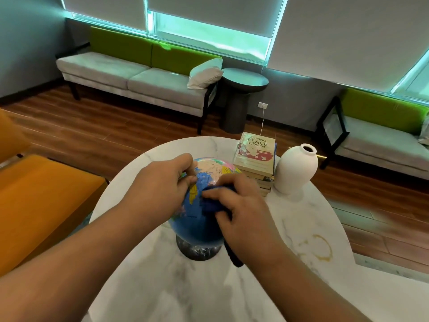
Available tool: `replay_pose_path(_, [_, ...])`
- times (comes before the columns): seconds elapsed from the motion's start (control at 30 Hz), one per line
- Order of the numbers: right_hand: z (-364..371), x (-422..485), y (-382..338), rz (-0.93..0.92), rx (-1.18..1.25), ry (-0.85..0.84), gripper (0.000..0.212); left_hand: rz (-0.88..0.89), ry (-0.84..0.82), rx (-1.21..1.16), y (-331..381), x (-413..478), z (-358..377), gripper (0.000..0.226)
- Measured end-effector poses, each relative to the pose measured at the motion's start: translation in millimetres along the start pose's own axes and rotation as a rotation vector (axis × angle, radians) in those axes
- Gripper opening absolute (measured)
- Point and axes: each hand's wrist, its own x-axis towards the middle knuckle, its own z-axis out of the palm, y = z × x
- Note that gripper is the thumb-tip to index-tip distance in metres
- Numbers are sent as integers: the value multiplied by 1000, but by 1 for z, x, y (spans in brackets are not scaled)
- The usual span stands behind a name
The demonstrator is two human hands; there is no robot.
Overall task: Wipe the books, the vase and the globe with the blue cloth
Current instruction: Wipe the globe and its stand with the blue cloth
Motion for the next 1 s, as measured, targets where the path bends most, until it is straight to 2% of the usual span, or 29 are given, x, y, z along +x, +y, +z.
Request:
replay_pose_path(0.1, [-11,17,17,277,195,87,35,-24,3,11,1,1,0,14])
replay_pose_path(0.17, [-14,21,23,321,158,120,34,-28,3,38,4,0,1,14])
replay_pose_path(0.23, [-11,18,17,260,89,83,32,-32,8,67,7,-1,1,13])
replay_pose_path(0.4, [2,-5,1,-216,-135,-60,39,-12,6,12,5,-3,-1,13])
replay_pose_path(0.43, [2,-6,5,-208,-111,-56,40,-11,6,15,6,-4,-2,12])
replay_pose_path(0.53, [-8,6,22,116,110,84,37,-25,28,53,10,-5,-2,10])
replay_pose_path(0.6, [-15,17,24,262,147,102,33,-30,33,63,12,-5,-2,9])
replay_pose_path(0.67, [-16,22,15,221,44,36,32,-28,34,63,14,-6,-1,9])
replay_pose_path(0.77, [-17,22,-7,5,-109,-142,36,-2,18,48,16,-9,-2,7])
replay_pose_path(0.83, [-19,24,-11,-57,-149,-241,36,17,6,32,16,-10,-3,7])
replay_pose_path(1.0, [-20,34,-3,69,-135,-117,34,-2,26,24,13,-8,-1,7])
